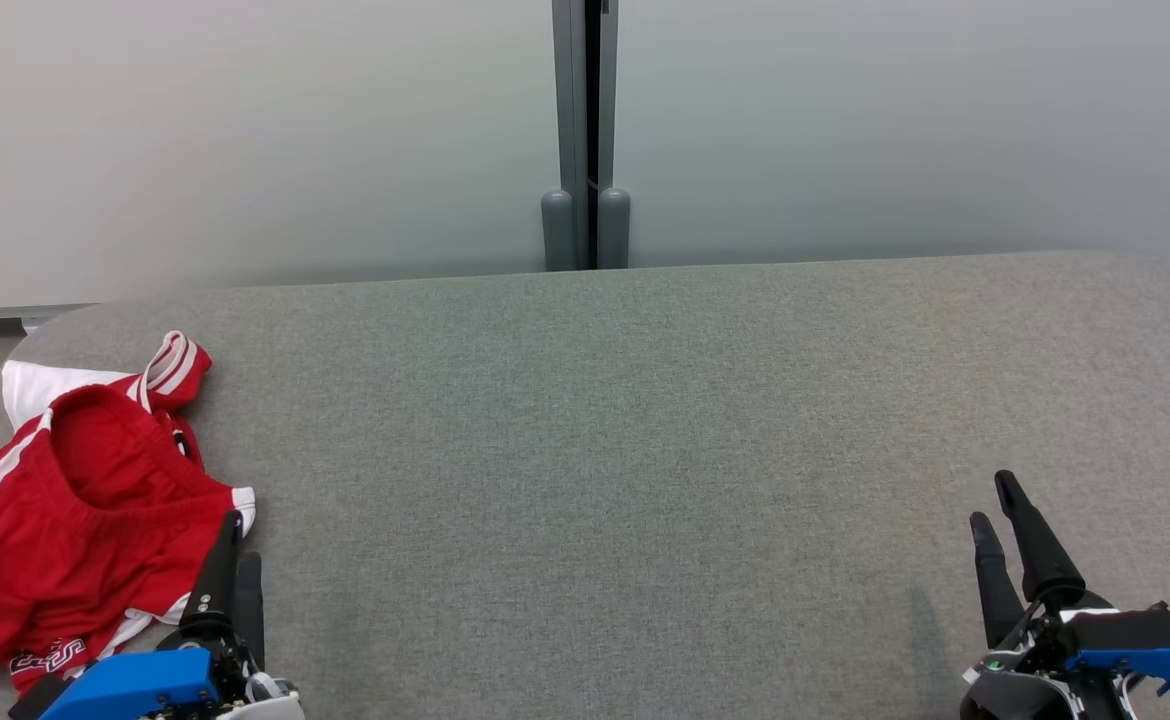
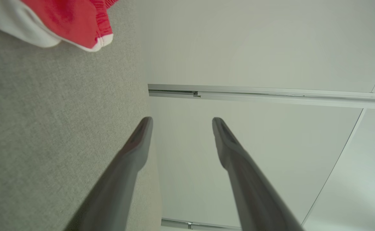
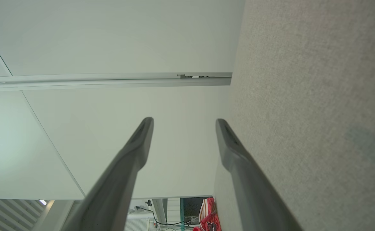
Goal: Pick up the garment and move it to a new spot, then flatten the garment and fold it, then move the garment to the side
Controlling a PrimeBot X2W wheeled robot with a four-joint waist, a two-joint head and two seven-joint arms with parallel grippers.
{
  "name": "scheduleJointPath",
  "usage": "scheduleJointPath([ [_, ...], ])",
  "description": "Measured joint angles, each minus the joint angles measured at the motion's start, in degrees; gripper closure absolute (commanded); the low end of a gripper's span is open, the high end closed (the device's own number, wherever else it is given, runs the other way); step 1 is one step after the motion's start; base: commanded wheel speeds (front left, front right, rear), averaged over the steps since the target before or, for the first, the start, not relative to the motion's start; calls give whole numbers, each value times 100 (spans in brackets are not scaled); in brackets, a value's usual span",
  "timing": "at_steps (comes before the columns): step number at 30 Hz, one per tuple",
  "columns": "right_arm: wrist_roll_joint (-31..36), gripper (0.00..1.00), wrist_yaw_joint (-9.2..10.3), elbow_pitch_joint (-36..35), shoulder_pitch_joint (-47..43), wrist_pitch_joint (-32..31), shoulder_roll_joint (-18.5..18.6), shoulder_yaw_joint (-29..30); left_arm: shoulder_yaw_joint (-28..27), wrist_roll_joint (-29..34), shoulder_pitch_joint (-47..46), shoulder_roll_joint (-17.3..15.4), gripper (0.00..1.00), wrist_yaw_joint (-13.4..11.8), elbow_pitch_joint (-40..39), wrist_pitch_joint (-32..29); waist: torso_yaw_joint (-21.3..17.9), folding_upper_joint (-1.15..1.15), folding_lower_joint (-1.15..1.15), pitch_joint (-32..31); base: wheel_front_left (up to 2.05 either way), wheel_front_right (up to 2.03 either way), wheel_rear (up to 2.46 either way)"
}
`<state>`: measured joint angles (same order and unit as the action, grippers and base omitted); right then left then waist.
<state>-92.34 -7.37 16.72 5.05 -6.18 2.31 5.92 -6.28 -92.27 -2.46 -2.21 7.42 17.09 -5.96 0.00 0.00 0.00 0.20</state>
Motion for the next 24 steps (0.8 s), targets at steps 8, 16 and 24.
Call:
scheduleJointPath([
  [8, 2, 0, 0, -130, 4, 230, -1, -225, 144, 26, -8, -2, 0, 0, -97, 214, 3, 0, 0, 6, 0, 0, 0],
  [16, 185, 0, 0, -342, 32, 443, 9, -382, 172, 366, -35, -8, 0, 0, -335, 432, 5, 0, 0, 20, 0, 0, 0],
  [24, 825, 0, 0, -517, 71, 634, 67, -560, 169, 1315, -59, -8, 0, 0, -542, 616, 6, 0, 0, 27, 0, 0, 0],
])
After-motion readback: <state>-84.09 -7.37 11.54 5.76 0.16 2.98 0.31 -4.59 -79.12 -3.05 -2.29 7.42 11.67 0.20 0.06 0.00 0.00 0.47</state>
